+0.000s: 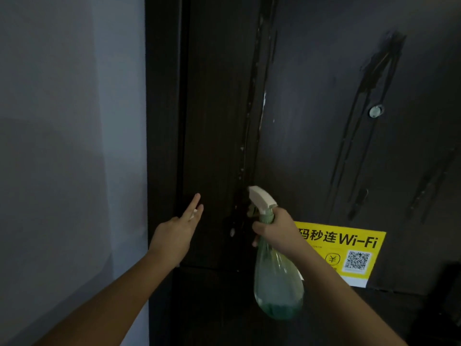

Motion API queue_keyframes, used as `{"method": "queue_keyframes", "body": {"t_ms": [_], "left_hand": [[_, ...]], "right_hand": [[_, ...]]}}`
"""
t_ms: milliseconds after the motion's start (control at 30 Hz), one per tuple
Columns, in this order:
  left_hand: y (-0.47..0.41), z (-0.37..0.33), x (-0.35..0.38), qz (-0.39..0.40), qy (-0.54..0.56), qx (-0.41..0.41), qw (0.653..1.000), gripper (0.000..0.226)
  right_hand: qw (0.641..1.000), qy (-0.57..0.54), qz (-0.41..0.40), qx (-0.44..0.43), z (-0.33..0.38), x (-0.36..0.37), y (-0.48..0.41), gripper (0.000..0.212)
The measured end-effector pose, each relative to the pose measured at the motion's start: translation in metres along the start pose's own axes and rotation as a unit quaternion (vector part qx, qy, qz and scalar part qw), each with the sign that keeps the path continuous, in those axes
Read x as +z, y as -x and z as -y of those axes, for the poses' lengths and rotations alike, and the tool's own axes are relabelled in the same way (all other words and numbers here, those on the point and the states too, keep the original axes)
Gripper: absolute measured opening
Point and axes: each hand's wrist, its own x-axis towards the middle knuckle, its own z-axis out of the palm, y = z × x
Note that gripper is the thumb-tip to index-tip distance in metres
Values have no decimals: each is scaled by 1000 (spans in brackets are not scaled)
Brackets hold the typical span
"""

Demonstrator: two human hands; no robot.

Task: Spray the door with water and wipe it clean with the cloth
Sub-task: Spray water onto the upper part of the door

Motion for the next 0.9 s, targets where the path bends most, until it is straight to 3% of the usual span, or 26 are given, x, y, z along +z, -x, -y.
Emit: {"method": "queue_keyframes", "body": {"t_ms": [200,333,467,700,900], "left_hand": [[-29,0,-25,-66,46,17,997,87],[-44,6,-31,-80,49,13,996,87],[-28,2,-24,-71,45,11,996,89],[39,-11,32,-4,80,0,997,83],[108,-41,81,96,115,-17,989,83]], "right_hand": [[991,-32,-87,-99,64,-12,-25,23],[994,-22,-68,-79,65,-11,-34,19],[999,23,-46,-16,18,6,-8,14],[997,-3,12,80,-104,41,70,32],[993,-44,32,101,-179,68,105,66]]}}
